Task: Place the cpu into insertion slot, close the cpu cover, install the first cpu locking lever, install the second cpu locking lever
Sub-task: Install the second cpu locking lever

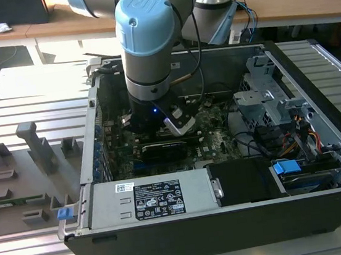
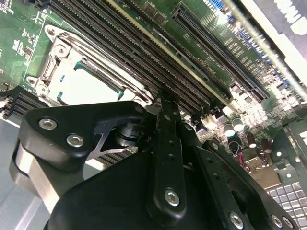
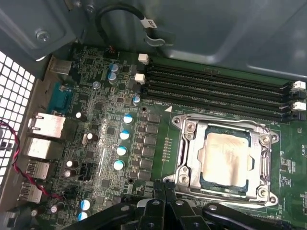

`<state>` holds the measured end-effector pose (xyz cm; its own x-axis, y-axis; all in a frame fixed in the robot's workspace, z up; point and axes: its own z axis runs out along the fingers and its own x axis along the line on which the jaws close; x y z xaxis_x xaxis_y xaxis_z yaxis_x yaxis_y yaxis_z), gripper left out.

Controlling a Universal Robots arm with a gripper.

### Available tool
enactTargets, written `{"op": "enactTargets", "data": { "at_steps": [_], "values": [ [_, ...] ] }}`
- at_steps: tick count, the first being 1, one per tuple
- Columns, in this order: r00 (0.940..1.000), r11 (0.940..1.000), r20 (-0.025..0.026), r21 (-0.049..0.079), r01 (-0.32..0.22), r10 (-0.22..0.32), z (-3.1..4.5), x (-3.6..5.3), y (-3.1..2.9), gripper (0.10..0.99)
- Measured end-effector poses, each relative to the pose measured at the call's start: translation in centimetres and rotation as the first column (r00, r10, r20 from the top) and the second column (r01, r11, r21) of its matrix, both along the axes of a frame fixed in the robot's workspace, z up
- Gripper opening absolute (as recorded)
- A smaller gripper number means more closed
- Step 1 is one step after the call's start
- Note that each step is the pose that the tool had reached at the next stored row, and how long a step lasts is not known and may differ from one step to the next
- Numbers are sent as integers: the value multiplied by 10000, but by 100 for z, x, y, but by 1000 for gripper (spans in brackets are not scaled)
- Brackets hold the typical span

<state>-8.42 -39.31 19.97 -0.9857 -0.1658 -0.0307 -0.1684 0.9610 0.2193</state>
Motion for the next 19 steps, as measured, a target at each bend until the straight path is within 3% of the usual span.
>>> {"op": "enactTargets", "data": {
  "at_steps": [5, 8, 10, 11, 12, 15, 16, 17, 19],
  "values": [
    [10000, 10000, 2, 3, 1, -1, -16, 1, 95, 106],
    [10000, 10000, 0, -2, -1, 1, -8, 1, 100, 106],
    [10000, 10000, 1, 0, 1, -1, 69, 1, 101, 106],
    [10000, 10000, 1, -8, 1, -1, 153, 0, 103, 106],
    [10000, 9998, 3, -204, 1, -1, 217, 3, 123, 106],
    [10000, 9936, -12, -1127, 0, -1, 228, 12, 187, 106],
    [10000, 9906, -32, -1367, -3, -1, 227, 22, 220, 106],
    [10000, 9887, -51, -1500, -6, -2, 228, 31, 243, 106],
    [9999, 9869, -132, -1616, -20, -1, 227, 71, 314, 106]
  ]
}}
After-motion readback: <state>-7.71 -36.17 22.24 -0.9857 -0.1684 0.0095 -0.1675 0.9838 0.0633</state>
